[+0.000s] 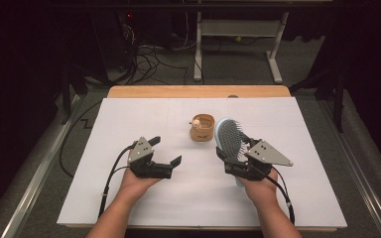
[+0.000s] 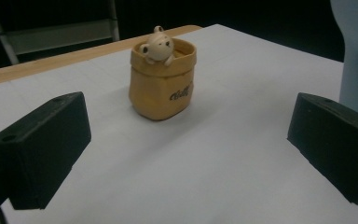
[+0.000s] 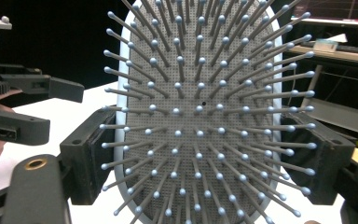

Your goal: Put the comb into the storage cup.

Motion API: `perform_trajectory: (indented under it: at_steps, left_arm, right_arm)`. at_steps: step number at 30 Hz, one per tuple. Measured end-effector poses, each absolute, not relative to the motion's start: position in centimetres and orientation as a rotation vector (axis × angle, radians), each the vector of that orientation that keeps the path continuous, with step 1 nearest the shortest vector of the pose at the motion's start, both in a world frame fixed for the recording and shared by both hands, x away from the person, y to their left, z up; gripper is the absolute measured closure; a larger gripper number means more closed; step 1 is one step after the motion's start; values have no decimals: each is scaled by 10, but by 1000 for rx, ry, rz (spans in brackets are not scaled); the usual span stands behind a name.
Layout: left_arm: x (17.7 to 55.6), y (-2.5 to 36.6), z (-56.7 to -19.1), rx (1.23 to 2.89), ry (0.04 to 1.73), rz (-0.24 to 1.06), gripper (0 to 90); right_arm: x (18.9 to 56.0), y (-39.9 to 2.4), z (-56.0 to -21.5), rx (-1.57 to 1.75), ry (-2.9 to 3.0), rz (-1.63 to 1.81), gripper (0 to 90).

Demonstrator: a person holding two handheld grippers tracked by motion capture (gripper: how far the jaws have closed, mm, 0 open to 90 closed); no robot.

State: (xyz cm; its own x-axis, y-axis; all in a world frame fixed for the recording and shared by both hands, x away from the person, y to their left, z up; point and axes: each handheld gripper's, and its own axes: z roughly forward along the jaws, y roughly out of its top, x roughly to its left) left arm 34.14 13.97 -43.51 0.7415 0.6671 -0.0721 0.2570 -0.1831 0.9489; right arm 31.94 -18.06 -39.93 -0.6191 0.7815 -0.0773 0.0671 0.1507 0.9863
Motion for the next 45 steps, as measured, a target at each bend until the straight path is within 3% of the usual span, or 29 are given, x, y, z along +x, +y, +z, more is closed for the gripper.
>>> perform_trajectory:
  at_steps: [10, 45]
  left_arm:
    - [346, 119, -434, 1750, 703, 350, 0]
    - [323, 117, -409, 1725, 648, 353, 0]
  right_arm:
    - [319, -187, -398, 827, 1803, 1523, 204]
    - [310, -159, -403, 725, 1808, 1483, 203]
